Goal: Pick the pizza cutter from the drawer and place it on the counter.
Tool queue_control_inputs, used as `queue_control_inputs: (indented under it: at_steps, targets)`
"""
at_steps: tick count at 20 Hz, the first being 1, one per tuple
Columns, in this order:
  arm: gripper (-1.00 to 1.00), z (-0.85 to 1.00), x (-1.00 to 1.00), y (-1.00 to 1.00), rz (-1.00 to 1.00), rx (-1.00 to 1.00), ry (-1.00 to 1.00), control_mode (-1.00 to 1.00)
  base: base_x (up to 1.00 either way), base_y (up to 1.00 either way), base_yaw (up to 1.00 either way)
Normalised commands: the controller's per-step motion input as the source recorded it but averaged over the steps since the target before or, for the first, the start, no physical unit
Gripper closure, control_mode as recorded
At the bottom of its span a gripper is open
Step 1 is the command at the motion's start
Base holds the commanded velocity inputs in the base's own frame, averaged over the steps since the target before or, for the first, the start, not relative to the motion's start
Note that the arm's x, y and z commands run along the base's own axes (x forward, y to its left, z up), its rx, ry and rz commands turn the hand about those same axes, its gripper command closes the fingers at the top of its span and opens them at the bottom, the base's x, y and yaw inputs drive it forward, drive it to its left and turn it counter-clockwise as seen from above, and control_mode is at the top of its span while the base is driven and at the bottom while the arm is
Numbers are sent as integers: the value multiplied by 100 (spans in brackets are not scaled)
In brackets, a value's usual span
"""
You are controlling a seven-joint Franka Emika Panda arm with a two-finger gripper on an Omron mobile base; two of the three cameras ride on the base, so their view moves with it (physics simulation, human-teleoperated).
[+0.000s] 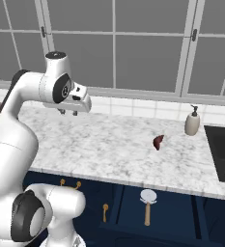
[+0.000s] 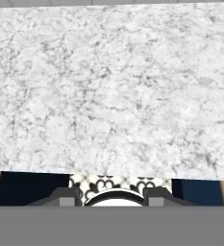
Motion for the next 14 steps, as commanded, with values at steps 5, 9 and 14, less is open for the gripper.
queue_control_inputs:
  at_steps: [5, 9, 14]
  targets:
    - [-100, -7, -28, -32, -2, 1, -1, -100, 0, 0, 0]
    - [-100, -20, -40, -100, -1, 8, 0, -100, 0, 0, 0]
    - [-100, -19, -34, -100, -3, 1, 12, -100, 0, 0, 0]
